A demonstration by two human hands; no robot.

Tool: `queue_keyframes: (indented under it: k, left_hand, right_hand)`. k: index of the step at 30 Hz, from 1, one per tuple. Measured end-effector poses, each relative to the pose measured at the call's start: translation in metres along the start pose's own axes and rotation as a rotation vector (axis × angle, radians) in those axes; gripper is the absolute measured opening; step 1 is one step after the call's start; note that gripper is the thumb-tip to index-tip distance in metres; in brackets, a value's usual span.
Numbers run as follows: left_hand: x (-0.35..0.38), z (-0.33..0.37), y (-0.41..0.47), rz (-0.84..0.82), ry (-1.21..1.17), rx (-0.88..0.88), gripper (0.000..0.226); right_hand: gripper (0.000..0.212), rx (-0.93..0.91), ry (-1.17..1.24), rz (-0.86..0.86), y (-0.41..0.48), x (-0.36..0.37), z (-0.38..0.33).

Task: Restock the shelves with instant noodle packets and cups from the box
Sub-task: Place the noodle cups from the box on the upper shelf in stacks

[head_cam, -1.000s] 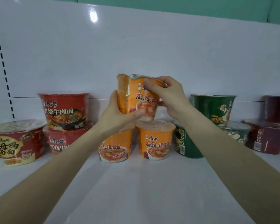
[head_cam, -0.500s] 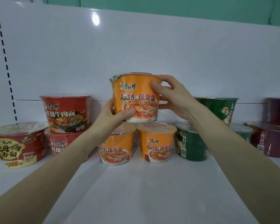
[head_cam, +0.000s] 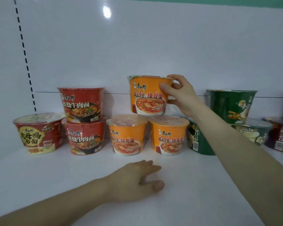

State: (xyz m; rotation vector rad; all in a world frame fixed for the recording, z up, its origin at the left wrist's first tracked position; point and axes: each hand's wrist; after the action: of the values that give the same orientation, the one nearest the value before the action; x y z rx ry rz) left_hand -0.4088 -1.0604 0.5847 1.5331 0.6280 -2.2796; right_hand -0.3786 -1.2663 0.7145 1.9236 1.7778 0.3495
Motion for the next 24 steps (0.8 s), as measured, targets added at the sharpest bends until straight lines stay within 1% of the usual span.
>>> queue_keyframes:
  k: [2, 7, 13, 18, 24]
  left_hand:
    - [0.005, -0.002, 0.0, -0.058, 0.062, -0.023, 0.058]
    - [0.01, -0.002, -0.001, -0.044, 0.132, -0.022, 0.058]
    - [0.012, -0.001, -0.001, -0.035, 0.085, -0.039, 0.057]
    - [0.011, 0.0, -0.001, -0.032, 0.078, -0.046, 0.057]
    - [0.012, 0.001, -0.001, -0.032, 0.067, -0.055, 0.057]
  right_hand:
    - [0.04, 0.02, -0.014, 0.005, 0.001, 0.001, 0.007]
    - [0.044, 0.061, -0.09, 0.006, 0.002, 0.0, 0.025]
    - [0.046, 0.066, -0.083, -0.058, 0.001, -0.006, 0.031]
    - [0.053, 0.09, -0.092, -0.097, 0.001, -0.01, 0.032]
    - [0.051, 0.115, -0.085, -0.159, 0.001, -0.015, 0.029]
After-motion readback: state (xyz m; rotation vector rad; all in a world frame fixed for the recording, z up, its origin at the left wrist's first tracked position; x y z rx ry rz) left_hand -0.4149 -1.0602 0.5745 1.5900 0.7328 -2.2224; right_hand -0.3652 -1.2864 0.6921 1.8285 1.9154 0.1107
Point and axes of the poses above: each hand's wrist, its own y-axis towards the middle knuckle, its own x-axis out of the palm, z = x × y, and after that the axes turned 13 degrees about -z, right-handed
